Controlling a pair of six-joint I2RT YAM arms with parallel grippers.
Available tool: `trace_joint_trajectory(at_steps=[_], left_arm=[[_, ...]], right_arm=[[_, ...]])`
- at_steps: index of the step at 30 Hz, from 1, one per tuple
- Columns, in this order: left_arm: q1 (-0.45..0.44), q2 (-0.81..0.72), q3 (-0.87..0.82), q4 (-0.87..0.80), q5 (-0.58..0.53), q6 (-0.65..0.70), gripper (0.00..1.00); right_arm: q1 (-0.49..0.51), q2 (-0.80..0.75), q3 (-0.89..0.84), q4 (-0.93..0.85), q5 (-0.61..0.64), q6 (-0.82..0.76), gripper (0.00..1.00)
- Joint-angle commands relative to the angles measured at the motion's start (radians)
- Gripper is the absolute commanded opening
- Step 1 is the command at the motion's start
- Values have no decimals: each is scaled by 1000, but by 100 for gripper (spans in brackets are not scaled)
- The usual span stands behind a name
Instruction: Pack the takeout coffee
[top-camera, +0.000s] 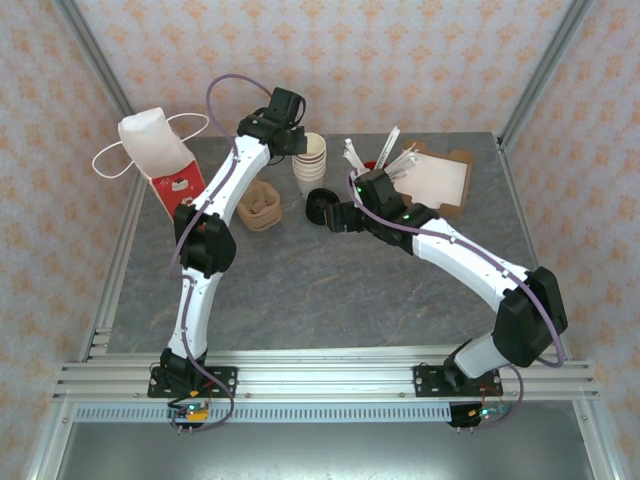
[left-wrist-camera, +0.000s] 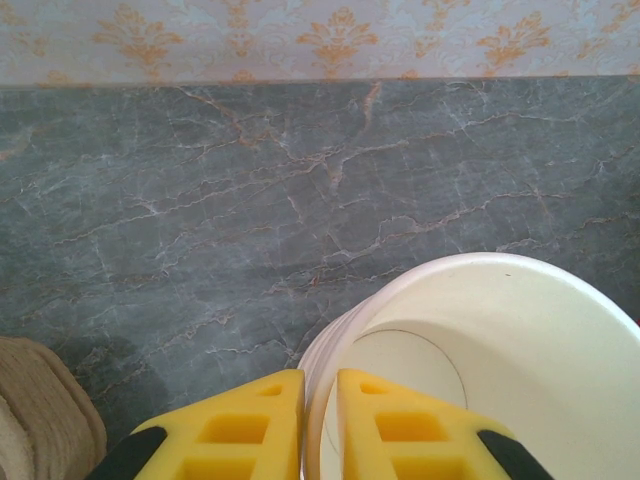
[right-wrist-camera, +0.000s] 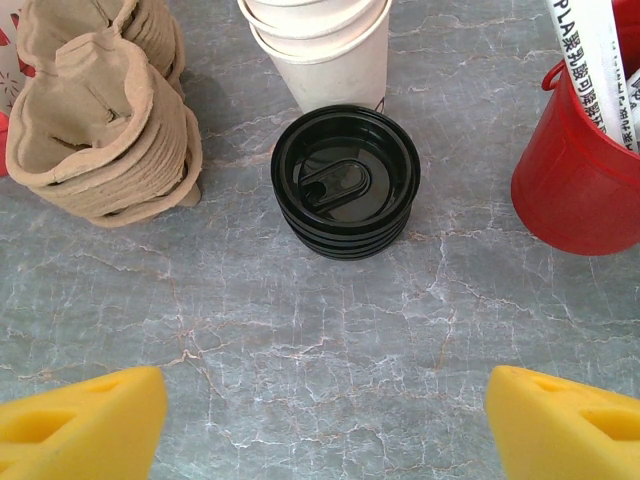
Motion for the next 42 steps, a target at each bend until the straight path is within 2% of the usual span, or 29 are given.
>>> trace_joint_trajectory(at_steps=[1, 16, 42], left_arm=[[11, 7, 40, -27, 6, -2, 15], [10, -22, 85, -40, 6, 4, 10], [37, -65, 134, -89, 42, -42, 9]], right_arm=[[7, 9, 24, -13, 4, 10, 84], [7, 10, 30, -20, -2, 10, 84], [8, 28, 58, -3, 10, 21, 83]])
